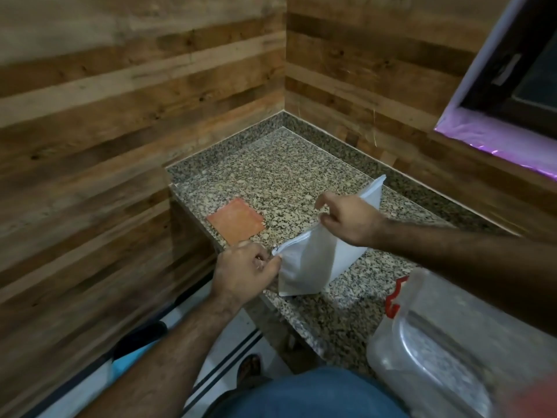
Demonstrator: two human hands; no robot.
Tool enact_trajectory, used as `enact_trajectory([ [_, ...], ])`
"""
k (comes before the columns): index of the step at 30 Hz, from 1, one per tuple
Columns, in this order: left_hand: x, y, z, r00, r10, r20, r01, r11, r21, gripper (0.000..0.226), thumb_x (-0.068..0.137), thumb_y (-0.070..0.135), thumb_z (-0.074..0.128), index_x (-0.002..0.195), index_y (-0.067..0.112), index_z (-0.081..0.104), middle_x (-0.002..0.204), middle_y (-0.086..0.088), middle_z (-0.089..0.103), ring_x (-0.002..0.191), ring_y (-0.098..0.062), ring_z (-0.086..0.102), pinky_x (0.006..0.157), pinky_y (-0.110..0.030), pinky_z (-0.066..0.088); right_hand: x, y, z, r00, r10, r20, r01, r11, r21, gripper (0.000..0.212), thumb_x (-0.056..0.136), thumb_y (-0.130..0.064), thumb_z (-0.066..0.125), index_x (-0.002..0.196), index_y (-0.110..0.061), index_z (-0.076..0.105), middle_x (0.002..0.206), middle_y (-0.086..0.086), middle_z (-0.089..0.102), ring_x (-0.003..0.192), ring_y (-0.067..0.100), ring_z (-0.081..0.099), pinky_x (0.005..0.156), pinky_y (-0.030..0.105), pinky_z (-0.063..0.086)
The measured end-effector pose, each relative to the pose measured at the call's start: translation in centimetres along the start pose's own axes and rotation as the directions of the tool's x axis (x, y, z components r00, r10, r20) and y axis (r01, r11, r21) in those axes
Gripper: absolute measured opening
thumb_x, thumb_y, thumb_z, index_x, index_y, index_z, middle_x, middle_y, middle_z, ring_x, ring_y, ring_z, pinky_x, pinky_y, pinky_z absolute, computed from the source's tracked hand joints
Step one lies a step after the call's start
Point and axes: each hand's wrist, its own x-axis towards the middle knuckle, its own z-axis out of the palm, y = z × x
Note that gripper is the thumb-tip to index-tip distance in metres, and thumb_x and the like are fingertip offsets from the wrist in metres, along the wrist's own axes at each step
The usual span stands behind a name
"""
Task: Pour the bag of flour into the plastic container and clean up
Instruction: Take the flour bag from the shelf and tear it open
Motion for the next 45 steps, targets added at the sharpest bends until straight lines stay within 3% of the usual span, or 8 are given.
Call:
enact_trajectory([
  [5, -1.0, -2.1, -0.8, 0.997, -0.075, 0.023, 0.075, 0.997, -0.032, 0.021, 0.076, 0.033, 0.089, 0.071, 0.021, 0.074, 0.066, 0.012, 0.059, 0.063, -0.01, 0.06, 0.062, -0.026, 0.05, 1.3, -6.2, 3.0, 0.974, -0.105, 0.2, 0.107, 0.994, 0.003, 0.054, 0.095, -0.069, 0.06, 0.106, -0.019, 0.08, 0.083, -0.002, 0.075, 0.073, 0.014, 0.067, 0.065, 0.029, 0.051],
  [8, -1.2, -2.8, -0.3, 0.994, -0.066, 0.092, 0.065, 0.998, 0.015, 0.021, 0.074, 0.033, 0.088, 0.073, 0.02, 0.072, 0.071, 0.01, 0.059, 0.066, -0.012, 0.06, 0.062, -0.026, 0.048, 2.2, -8.7, 4.4, 0.954, -0.038, 0.298, 0.06, 0.996, -0.068, 0.052, 0.088, -0.064, 0.071, 0.084, -0.014, 0.083, 0.075, 0.005, 0.078, 0.067, 0.02, 0.072, 0.068, 0.034, 0.062],
  [13, -0.5, -1.9, 0.6, 0.988, -0.059, 0.14, 0.054, 0.998, 0.04, 0.03, 0.077, 0.047, 0.078, 0.089, 0.02, 0.078, 0.08, 0.007, 0.067, 0.075, -0.015, 0.065, 0.064, -0.03, 0.052, 2.7, -9.3, 4.6, 0.983, 0.027, 0.18, -0.037, 0.998, 0.051, 0.021, 0.088, -0.034, 0.081, 0.08, -0.014, 0.08, 0.072, 0.002, 0.075, 0.067, 0.017, 0.071, 0.059, 0.024, 0.052],
  [18, 0.6, -0.5, 2.0, 0.995, -0.052, 0.085, 0.054, 0.999, -0.011, 0.035, 0.083, 0.054, 0.081, 0.073, 0.024, 0.067, 0.07, 0.012, 0.057, 0.067, -0.012, 0.058, 0.058, -0.027, 0.036, 2.6, -7.1, 3.2, 0.998, 0.05, 0.046, -0.055, 0.992, 0.113, 0.042, 0.089, -0.031, 0.085, 0.058, -0.023, 0.057, 0.059, -0.008, 0.058, 0.053, 0.002, 0.05, 0.052, 0.02, 0.036],
  [28, 1.2, -0.7, 2.4, 0.983, 0.169, 0.076, -0.171, 0.985, 0.012, 0.032, 0.096, 0.032, 0.067, 0.069, 0.027, 0.05, 0.068, 0.012, 0.045, 0.064, -0.012, 0.045, 0.057, -0.023, 0.026, 2.1, -0.6, -1.3, 0.964, 0.251, -0.092, -0.247, 0.968, 0.052, 0.033, 0.096, -0.026, 0.079, 0.072, -0.019, 0.056, 0.074, -0.003, 0.06, 0.063, 0.005, 0.057, 0.05, 0.016, 0.041],
  [34, 2.4, -1.7, 2.1, 0.932, 0.31, 0.187, -0.323, 0.946, 0.038, 0.032, 0.092, 0.034, 0.061, 0.065, 0.023, 0.047, 0.067, 0.009, 0.043, 0.065, -0.015, 0.045, 0.062, -0.029, 0.032, 3.1, 7.2, -5.2, 0.828, 0.473, -0.303, -0.478, 0.876, 0.062, 0.014, 0.098, -0.023, 0.076, 0.095, -0.009, 0.076, 0.088, 0.012, 0.074, 0.072, 0.027, 0.07, 0.064, 0.026, 0.049],
  [39, 2.9, -1.9, 2.1, 0.9, 0.398, 0.175, -0.408, 0.913, 0.023, 0.033, 0.092, 0.032, 0.062, 0.064, 0.024, 0.046, 0.066, 0.011, 0.038, 0.063, -0.013, 0.041, 0.062, -0.027, 0.029, 3.6, 11.9, -5.9, 0.596, 0.73, -0.333, -0.696, 0.677, 0.238, 0.039, 0.091, -0.041, 0.08, 0.107, -0.005, 0.08, 0.104, 0.016, 0.079, 0.1, 0.035, 0.075, 0.082, 0.037, 0.058],
  [45, 3.0, -1.9, 1.8, 0.925, 0.35, 0.146, -0.357, 0.934, 0.027, 0.042, 0.089, 0.042, 0.068, 0.062, 0.026, 0.041, 0.062, 0.013, 0.038, 0.06, -0.011, 0.041, 0.056, -0.027, 0.027, 2.8, 10.0, -4.9, 0.524, 0.728, -0.443, -0.672, 0.673, 0.31, 0.077, 0.087, -0.057, 0.081, 0.13, 0.0, 0.052, 0.127, 0.022, 0.065, 0.114, 0.042, 0.067, 0.083, 0.039, 0.053],
])
